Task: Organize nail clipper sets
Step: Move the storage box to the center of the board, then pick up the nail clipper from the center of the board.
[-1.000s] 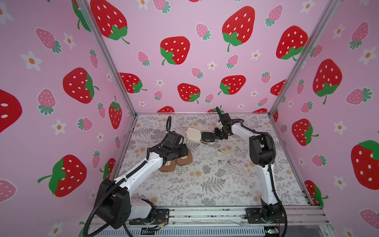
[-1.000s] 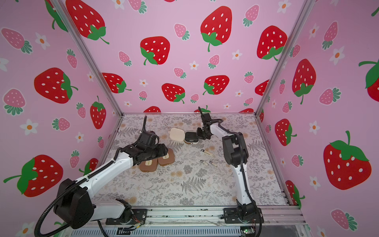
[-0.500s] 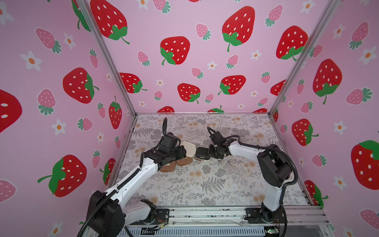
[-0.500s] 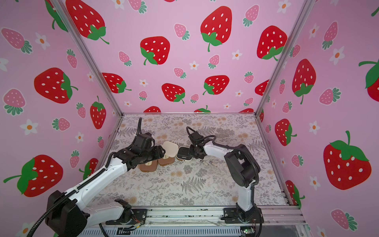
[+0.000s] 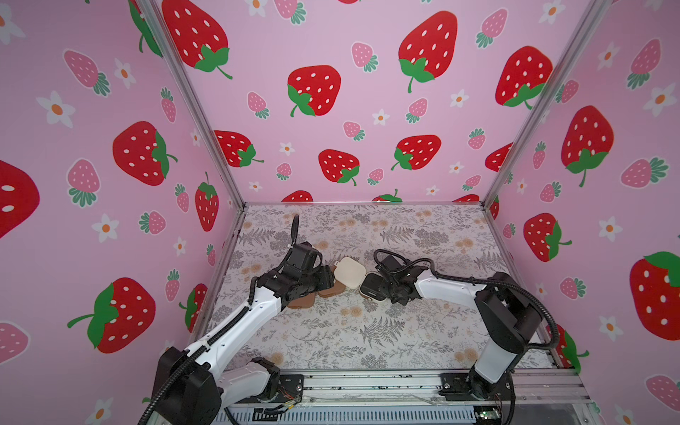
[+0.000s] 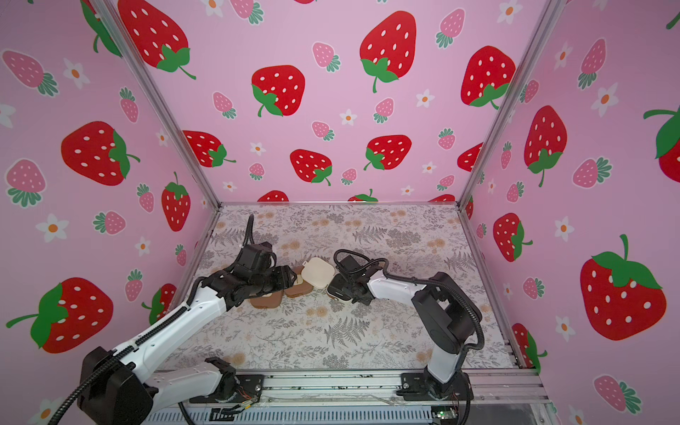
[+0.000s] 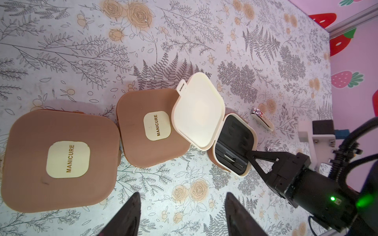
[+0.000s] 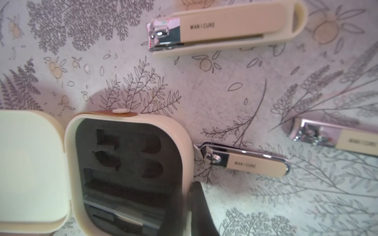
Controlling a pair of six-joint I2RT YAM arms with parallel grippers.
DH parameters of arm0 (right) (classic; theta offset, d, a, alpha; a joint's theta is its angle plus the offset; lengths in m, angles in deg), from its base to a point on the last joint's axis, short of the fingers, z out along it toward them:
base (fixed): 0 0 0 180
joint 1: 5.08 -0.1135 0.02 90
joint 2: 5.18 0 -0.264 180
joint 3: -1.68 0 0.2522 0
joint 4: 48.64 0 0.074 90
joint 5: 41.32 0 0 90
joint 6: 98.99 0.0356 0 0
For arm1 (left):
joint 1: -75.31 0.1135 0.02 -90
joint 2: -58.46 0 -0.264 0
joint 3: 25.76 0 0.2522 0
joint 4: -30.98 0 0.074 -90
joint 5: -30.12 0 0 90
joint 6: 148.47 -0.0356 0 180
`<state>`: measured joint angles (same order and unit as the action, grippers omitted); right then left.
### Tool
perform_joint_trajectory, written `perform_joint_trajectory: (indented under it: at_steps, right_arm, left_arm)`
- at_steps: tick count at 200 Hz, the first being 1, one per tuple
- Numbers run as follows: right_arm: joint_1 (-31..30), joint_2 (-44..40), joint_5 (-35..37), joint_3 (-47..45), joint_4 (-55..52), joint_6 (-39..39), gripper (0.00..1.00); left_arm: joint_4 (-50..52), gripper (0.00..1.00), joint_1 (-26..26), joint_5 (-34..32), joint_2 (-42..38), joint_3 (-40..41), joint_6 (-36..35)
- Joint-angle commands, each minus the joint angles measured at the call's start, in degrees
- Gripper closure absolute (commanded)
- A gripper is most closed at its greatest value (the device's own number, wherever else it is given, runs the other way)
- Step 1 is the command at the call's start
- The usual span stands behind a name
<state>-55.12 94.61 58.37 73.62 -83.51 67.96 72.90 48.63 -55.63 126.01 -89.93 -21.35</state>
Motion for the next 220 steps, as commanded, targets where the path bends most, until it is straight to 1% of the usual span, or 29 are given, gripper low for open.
perform_joint_trajectory:
  at_steps: [1, 12, 41, 57, 72, 81, 101, 107, 112, 122, 135, 143, 157, 175, 185, 195, 220]
  right_arm:
    - [-0.75, 0.5, -1.3, 0.49, -1.28, 1.61, 0.89]
    - [-0.85, 0.68, -2.53, 0.7, -1.09, 0.8, 0.82]
    - [-0.94, -1.0, -4.32, 1.37, -1.93, -3.16, 0.67]
    - [-0.94, -2.63, -4.75, 1.92, -3.04, -6.29, 0.6]
    - [-0.94, -4.83, -4.82, 2.55, -3.77, -10.82, 0.57]
    - [-0.94, -6.23, -4.6, 3.35, -4.53, -14.58, 0.53]
    - [-0.76, -9.11, -4.23, 6.02, -7.36, -24.87, 0.49]
    - [-0.48, -9.62, -3.94, 7.24, -9.24, -28.04, 0.49]
    - [-0.14, -9.93, -3.61, 8.27, -11.12, -30.46, 0.43]
    - [1.18, -9.94, -4.73, 9.86, -13.22, -36.8, 0.36]
    - [4.33, -8.38, -7.83, 12.36, -17.26, -45.36, 0.34]
    - [6.69, -6.52, -10.44, 14.14, -19.78, -51.16, 0.37]
    - [10.21, -2.51, -11.76, 17.35, -24.36, -61.27, 0.39]
    - [13.6, 2.41, -10.82, 19.99, -28.52, -71.75, 0.4]
    - [14.98, 4.55, -8.87, 20.62, -28.64, -75.26, 0.39]
    - [16.14, 6.18, -8.38, 21.23, -28.57, -78.35, 0.39]
    - [17.73, 8.38, -8.31, 21.55, -25.57, -82.87, 0.36]
  left_arm:
    - [0.14, 0.34, -0.13, 1.19, 0.56, 0.23, -0.34]
    - [0.31, 0.34, -0.15, 1.5, 0.65, 0.39, -0.25]
    - [0.92, 0.34, -0.13, 2.04, 0.14, 1.0, -0.02]
    - [1.32, 0.33, -0.18, 2.33, -0.22, 1.2, 0.13]
    - [1.55, 0.33, -0.22, 3.01, -0.48, 1.28, 0.06]
    - [1.71, 0.33, -0.3, 3.26, -0.7, 1.38, 0.22]
    - [1.53, 0.33, -0.48, 3.24, -1.1, 1.63, 0.49]
    - [1.38, 0.34, -0.61, 5.0, -1.17, 1.7, 0.65]
    - [1.22, 0.34, -0.72, 5.3, -1.19, 1.84, 0.78]
    - [0.66, 0.33, -1.04, 6.01, -1.21, 1.94, 1.15]
    - [0.0, 0.33, -1.66, 6.8, -0.95, 2.07, 1.61]
    - [-0.2, 0.34, -2.22, 6.91, -0.68, 1.99, 1.96]
    - [-0.22, 0.34, -3.36, 6.5, 0.02, 1.9, 2.7]
    - [-0.43, 0.34, -4.62, 5.88, 1.53, 1.9, 4.19]
    - [-0.65, 0.35, -5.15, 5.72, 2.49, 1.99, 5.09]
    - [-0.89, 0.35, -5.78, 5.44, 3.32, 2.12, 5.94]
    - [-2.39, 0.35, -6.98, 4.8, 4.3, 2.9, 8.22]
